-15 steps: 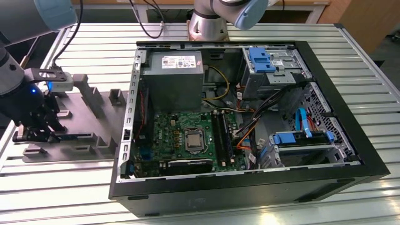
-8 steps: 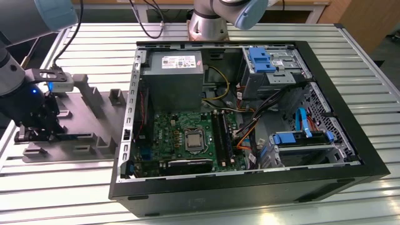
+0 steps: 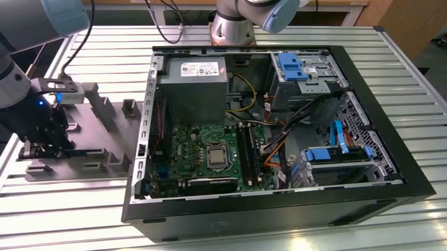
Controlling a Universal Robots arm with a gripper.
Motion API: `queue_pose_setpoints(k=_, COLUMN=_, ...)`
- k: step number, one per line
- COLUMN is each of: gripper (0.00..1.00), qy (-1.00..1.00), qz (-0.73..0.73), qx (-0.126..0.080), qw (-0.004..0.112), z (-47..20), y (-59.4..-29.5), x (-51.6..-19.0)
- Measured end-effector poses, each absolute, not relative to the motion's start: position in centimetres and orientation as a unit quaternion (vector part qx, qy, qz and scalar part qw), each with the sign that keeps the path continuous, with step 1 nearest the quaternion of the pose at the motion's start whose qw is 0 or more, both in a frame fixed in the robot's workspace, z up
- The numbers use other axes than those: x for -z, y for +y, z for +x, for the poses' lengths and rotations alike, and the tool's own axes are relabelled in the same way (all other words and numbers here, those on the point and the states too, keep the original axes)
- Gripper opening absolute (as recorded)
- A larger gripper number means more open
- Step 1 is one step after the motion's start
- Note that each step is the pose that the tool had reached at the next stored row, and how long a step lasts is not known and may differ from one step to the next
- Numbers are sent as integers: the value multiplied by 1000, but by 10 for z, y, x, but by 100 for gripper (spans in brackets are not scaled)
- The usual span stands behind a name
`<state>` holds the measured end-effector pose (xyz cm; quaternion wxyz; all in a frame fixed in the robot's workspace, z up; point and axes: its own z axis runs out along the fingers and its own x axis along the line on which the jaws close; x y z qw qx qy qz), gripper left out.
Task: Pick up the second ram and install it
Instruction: 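Pick up the second ram and move it above second insertion slot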
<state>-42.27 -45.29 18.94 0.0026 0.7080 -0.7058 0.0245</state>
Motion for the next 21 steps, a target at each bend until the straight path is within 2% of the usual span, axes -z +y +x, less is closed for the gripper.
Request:
queue_pose_setpoints(k=9, gripper=30, qy=-706, qz=708, qx=-25, qw=3, z=-423, y=-453, x=-188)
queue_pose_setpoints(k=10, gripper=23, qy=-706, qz=708, qx=-25, qw=2, z=-423, y=-453, x=-187)
queue_pose_setpoints(k=15, gripper=22, qy=-706, qz=708, qx=-25, qw=3, z=-423, y=-453, x=-187)
queue_pose_setpoints(k=16, gripper=15, qy=-706, qz=708, qx=-25, qw=3, z=-423, y=-453, x=-187)
queue_pose_setpoints(k=21, gripper=14, qy=-706, qz=708, qx=-26, qw=4, z=-423, y=-453, x=-187)
